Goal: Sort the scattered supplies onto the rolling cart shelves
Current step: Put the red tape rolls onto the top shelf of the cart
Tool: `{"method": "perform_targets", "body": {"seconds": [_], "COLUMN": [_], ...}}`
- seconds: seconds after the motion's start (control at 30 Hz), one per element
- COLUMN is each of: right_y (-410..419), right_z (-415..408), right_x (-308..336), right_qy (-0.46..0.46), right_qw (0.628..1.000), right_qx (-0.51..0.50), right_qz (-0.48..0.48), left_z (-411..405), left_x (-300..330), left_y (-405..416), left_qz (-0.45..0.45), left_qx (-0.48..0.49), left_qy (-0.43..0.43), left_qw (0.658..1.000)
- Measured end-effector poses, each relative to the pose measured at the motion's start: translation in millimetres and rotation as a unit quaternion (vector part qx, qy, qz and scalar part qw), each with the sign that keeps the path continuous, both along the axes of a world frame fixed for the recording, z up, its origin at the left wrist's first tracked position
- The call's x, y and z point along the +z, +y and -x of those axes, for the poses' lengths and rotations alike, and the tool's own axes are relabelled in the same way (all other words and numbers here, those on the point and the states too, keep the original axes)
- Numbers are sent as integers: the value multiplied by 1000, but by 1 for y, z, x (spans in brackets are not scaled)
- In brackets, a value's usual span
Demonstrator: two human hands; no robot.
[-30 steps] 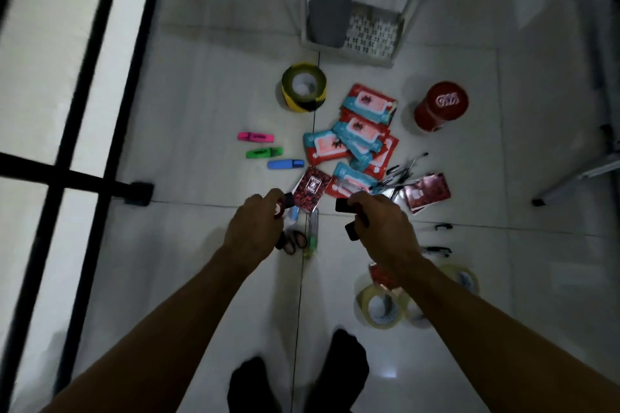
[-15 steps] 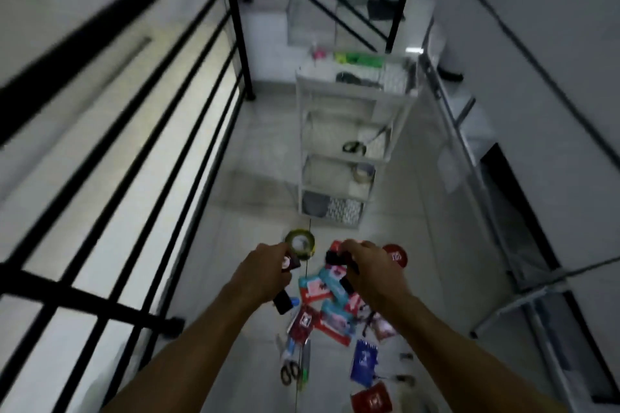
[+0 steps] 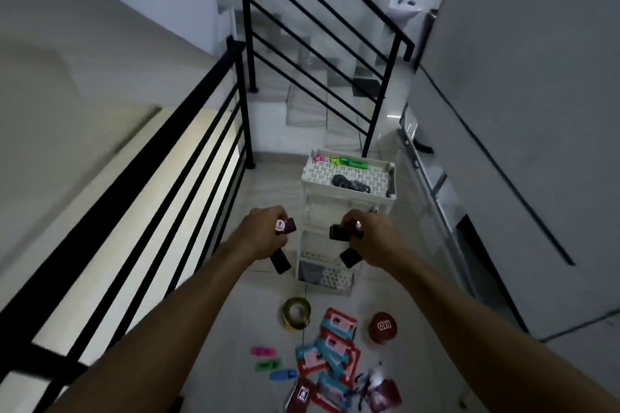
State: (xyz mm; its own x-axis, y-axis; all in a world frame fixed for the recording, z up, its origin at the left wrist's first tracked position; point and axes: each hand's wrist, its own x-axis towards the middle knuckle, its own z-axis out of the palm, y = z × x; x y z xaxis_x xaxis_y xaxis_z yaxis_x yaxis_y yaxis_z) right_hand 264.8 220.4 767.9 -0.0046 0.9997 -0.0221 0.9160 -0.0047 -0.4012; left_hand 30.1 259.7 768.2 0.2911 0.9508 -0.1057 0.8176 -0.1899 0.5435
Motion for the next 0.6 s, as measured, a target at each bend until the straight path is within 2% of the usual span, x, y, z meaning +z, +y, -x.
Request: {"method": "perform_targets", "body": {"seconds": [0.2, 0.6], "right_y": [40, 172], "right_z": [-1, -41], "right_x": [19, -18], "right_qy": [35, 49], "right_qw": [999, 998], "right_qx": [-13, -31], "right_qz": [4, -1], "left_z": [1, -54], "left_x": [14, -25], "left_y": [49, 170], "left_qz": [7, -5], "left_qx": [-11, -2], "left_qy": [-14, -22], "left_qw": [1000, 1000]}}
